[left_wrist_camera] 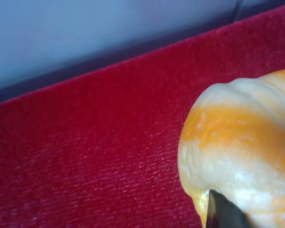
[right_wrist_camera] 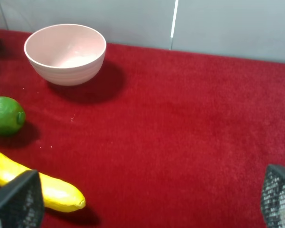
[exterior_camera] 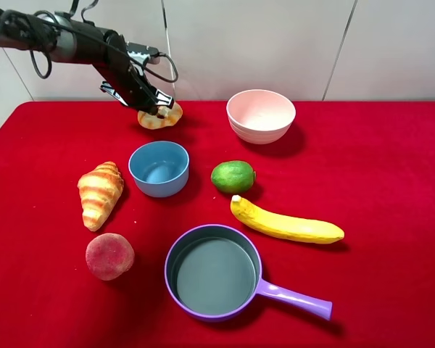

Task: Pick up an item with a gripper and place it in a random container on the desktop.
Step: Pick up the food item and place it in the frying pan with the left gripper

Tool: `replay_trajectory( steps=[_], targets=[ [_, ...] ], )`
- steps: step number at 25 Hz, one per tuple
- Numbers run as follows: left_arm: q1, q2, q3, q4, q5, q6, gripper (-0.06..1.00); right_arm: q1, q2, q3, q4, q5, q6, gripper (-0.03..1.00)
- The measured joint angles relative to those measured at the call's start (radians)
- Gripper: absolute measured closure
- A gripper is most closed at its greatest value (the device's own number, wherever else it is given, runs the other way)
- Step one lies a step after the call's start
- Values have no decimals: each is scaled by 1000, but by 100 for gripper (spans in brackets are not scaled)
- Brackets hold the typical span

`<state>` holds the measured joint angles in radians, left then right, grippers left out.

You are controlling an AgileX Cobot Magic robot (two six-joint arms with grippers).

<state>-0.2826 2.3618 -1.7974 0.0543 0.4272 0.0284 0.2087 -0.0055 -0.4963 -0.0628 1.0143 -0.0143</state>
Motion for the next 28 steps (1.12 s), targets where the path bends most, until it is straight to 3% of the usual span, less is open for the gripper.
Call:
replay_trajectory(
  steps=[16, 28],
  targets=[
    [-60, -114, 0, -21, 123, 0, 69, 0, 0, 0, 0, 0, 0, 27],
    [-146, -234, 0, -30, 252, 41, 69, 0, 0, 0, 0, 0, 0, 27]
  ],
)
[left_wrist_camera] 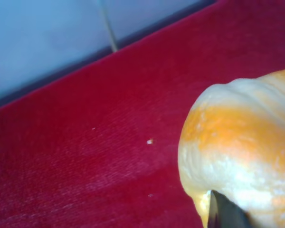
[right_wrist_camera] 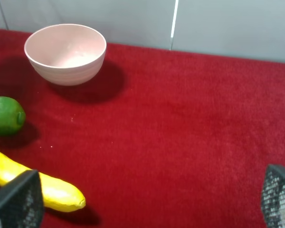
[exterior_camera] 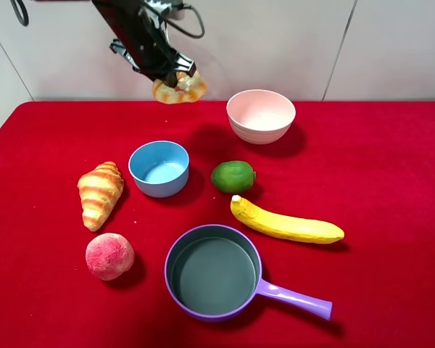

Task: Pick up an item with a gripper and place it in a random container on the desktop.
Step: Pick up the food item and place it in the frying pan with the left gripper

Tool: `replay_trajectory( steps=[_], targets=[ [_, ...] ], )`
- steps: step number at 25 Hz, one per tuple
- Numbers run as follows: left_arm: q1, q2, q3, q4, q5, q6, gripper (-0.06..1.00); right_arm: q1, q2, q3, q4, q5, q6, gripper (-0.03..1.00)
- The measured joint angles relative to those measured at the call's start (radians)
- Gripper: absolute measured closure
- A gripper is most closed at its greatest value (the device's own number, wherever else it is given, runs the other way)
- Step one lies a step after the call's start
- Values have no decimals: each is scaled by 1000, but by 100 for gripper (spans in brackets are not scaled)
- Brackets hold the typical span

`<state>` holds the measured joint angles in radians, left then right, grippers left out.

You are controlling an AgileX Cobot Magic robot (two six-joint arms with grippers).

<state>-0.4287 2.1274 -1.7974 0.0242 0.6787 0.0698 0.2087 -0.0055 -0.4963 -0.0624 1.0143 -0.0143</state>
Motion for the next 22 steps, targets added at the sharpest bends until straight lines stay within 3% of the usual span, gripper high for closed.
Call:
replay_trajectory(
  steps=[9, 22],
  targets=[
    [-70, -102, 65, -2, 84, 30, 69, 0, 0, 0, 1, 0, 0, 27],
    [-184, -306, 330, -2, 61, 33, 69, 0, 0, 0, 2, 0, 0, 27]
  ],
)
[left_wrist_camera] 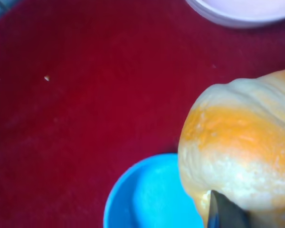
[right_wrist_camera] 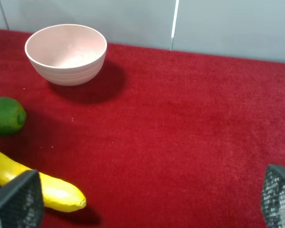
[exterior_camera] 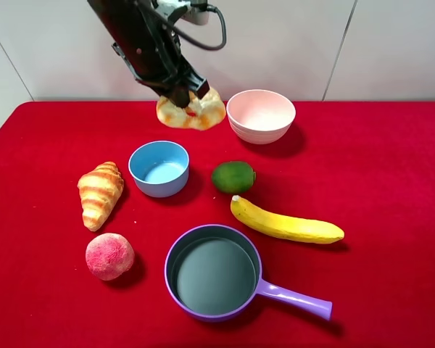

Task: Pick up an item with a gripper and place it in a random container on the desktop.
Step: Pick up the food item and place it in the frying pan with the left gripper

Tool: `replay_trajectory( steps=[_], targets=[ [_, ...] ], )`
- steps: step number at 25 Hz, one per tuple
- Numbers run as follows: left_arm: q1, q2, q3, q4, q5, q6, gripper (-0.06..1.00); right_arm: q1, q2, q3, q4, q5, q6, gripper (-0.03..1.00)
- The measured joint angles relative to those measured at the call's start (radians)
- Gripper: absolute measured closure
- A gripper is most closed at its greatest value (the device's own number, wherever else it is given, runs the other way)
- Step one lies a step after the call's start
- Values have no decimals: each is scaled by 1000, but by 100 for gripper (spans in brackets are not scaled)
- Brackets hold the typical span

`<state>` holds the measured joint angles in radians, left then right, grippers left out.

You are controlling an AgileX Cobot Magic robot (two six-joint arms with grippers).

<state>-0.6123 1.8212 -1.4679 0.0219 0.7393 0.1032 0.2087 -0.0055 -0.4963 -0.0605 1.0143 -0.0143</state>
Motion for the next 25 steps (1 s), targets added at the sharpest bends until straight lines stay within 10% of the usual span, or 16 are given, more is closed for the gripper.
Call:
replay_trajectory(
  steps=[25],
  targets=[
    [-273, -103, 293, 0, -142, -112, 69, 0, 0, 0, 0, 0, 0, 27]
  ],
)
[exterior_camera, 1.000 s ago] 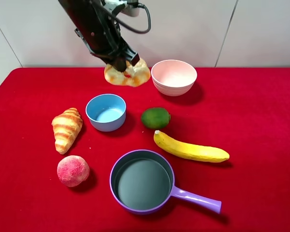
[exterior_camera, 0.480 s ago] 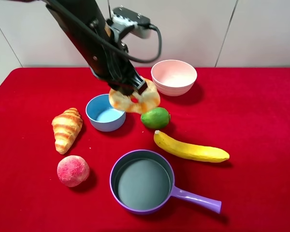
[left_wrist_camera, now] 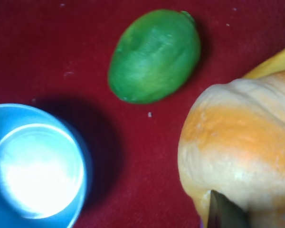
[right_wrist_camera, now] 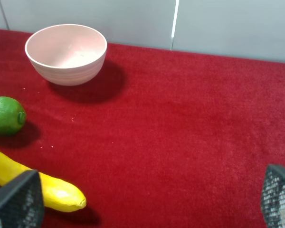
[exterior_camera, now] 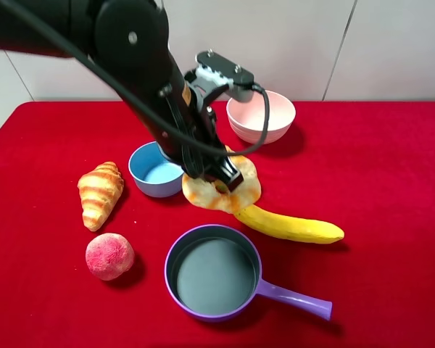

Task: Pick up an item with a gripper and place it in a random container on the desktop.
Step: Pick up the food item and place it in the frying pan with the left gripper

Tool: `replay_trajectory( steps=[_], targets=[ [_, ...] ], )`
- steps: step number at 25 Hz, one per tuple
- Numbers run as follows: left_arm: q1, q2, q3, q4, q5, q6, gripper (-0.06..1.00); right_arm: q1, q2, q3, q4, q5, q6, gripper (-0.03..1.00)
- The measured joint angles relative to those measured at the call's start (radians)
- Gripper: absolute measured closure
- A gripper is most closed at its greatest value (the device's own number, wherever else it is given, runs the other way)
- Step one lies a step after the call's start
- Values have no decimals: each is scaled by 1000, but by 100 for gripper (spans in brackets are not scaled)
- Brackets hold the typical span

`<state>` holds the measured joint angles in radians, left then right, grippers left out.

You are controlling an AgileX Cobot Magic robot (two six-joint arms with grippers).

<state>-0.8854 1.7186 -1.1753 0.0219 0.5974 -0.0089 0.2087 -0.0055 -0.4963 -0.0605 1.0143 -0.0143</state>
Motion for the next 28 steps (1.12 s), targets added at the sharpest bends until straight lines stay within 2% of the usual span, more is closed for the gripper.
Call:
replay_trajectory(
  steps=[17, 28],
  targets=[
    [-81, 0, 212, 4, -235, -4, 69, 0, 0, 0, 0, 0, 0, 27],
    [-90, -1, 331, 4, -394, -4, 69, 0, 0, 0, 0, 0, 0, 27]
  ],
)
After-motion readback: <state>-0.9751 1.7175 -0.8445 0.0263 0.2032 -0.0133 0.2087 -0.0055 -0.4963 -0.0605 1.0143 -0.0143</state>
